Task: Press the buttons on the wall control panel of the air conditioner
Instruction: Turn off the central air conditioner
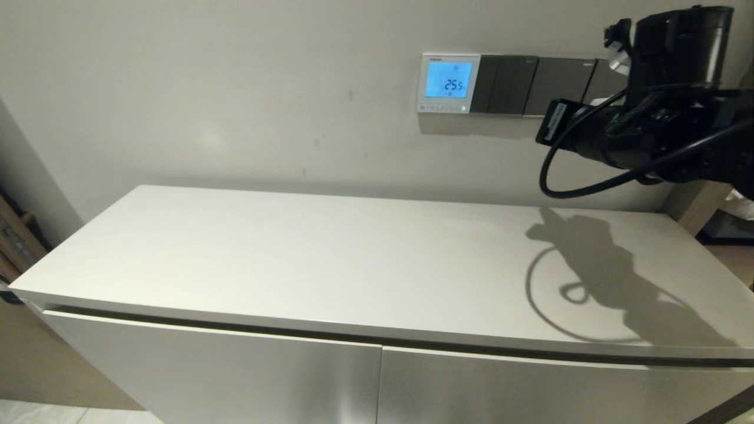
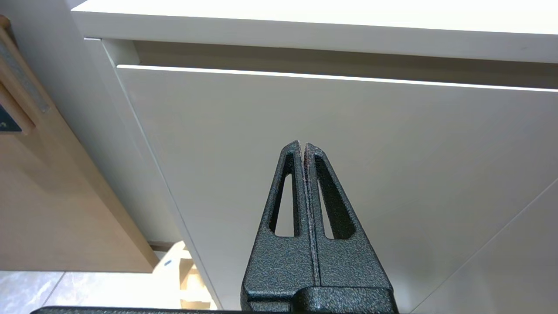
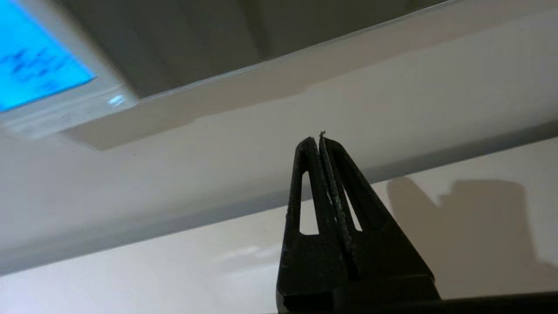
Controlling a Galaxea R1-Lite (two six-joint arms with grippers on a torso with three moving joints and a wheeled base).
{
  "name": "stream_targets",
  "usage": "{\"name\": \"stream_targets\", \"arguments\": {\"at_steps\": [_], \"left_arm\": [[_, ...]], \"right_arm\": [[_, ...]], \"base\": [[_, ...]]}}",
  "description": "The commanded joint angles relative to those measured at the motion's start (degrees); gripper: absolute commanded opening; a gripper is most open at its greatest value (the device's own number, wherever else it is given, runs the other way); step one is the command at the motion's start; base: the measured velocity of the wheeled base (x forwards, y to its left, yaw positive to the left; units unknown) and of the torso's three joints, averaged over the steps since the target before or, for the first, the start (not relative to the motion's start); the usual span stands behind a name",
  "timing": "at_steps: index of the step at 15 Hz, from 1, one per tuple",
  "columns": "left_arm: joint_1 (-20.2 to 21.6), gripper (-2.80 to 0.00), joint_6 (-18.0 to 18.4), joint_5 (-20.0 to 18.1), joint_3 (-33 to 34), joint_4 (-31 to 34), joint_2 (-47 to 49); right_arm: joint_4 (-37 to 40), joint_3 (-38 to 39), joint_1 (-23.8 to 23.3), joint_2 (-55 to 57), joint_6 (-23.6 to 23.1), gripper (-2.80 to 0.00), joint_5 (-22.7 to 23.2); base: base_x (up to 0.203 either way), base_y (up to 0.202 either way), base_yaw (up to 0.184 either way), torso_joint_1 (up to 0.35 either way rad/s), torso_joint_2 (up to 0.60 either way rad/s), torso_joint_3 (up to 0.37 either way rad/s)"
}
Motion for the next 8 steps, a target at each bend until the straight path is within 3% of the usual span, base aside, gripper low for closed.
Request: {"name": "stream_targets", "arguments": {"at_steps": [1, 8], "left_arm": [[0.02, -2.8, 0.0, 0.01, 0.0, 0.02, 0.0], [0.02, -2.8, 0.0, 0.01, 0.0, 0.04, 0.0]], "right_arm": [[-0.31, -1.95, 2.89, 3.1, 0.05, -2.8, -0.4], [-0.83, -6.02, 8.15, 8.31, -1.32, -2.8, -0.38]], "base": [[0.0, 0.0, 0.0, 0.0, 0.0, 0.0], [0.0, 0.0, 0.0, 0.0, 0.0, 0.0]]}}
